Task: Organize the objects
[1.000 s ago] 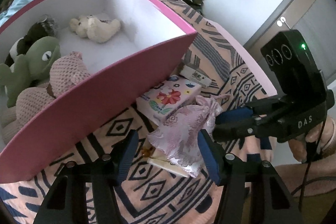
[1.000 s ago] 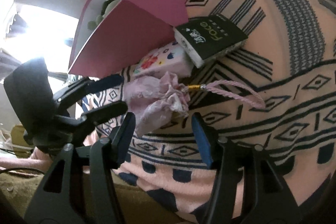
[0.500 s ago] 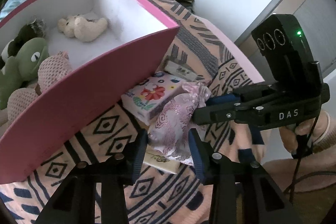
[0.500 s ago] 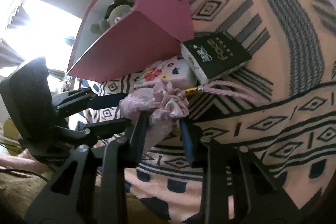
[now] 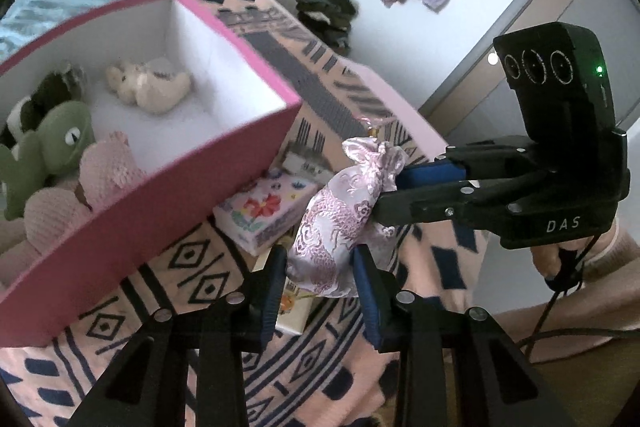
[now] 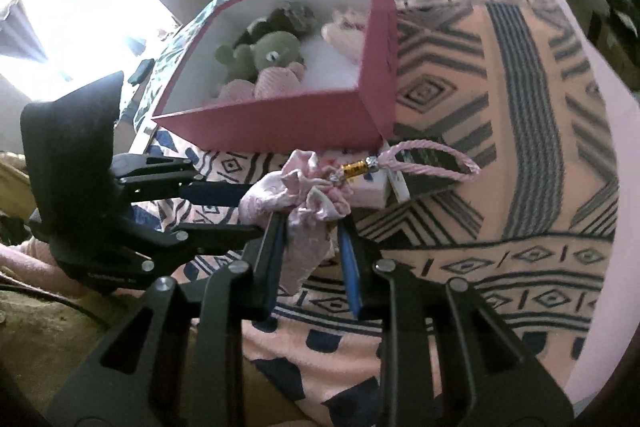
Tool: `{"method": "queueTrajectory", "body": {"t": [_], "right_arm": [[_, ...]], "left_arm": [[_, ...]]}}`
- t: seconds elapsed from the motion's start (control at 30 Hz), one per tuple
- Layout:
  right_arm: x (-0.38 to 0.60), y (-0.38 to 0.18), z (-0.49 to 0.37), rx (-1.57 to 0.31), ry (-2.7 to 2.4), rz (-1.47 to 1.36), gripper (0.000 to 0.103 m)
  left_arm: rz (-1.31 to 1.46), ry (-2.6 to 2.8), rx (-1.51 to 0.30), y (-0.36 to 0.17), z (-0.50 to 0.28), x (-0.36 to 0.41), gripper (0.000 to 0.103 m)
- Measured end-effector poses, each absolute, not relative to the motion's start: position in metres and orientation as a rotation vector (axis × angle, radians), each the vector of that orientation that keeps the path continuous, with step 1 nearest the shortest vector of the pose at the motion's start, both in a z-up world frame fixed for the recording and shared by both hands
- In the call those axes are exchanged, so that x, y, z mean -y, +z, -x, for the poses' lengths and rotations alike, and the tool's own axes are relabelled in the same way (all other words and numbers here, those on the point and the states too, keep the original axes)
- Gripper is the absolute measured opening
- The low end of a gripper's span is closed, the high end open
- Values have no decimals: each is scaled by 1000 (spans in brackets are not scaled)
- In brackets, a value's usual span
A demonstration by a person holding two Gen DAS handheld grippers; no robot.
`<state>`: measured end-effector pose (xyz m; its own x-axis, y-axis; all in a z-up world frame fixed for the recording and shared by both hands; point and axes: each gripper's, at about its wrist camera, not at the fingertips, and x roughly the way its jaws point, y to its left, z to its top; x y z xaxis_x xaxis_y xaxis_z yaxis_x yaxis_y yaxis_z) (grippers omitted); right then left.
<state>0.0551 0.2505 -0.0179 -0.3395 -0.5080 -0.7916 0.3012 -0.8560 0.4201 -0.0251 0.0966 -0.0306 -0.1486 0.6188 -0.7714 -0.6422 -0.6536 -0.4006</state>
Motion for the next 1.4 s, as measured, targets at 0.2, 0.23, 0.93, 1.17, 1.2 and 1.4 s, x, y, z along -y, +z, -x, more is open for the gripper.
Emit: {"method": "queueTrajectory", "body": {"t": [0.2, 0.23, 0.93, 1.17, 1.2, 1.4], "right_arm": [[-243, 17, -46, 179, -2249, -1306, 29], [-240, 22, -42, 161, -2254, -1287, 29], [-207, 26, 24, 90, -2129, -1229, 27], [-201, -19, 15, 24, -2057, -1376, 45], [-199, -23, 16, 22, -2052, -1383, 48], [-177, -41, 20, -74, -1995, -1394, 48]], "left_arm": [[1181, 1957, 6, 0, 29, -87, 33], [1169, 1969, 12, 5, 32, -89, 33], [1196, 2098, 92, -1, 73, -63, 36], [1247, 2060, 111, -22, 52, -50, 48], [1265, 2064, 104, -27, 50, -49, 50], [1332, 2074, 129, -47, 50, -42, 50]]}}
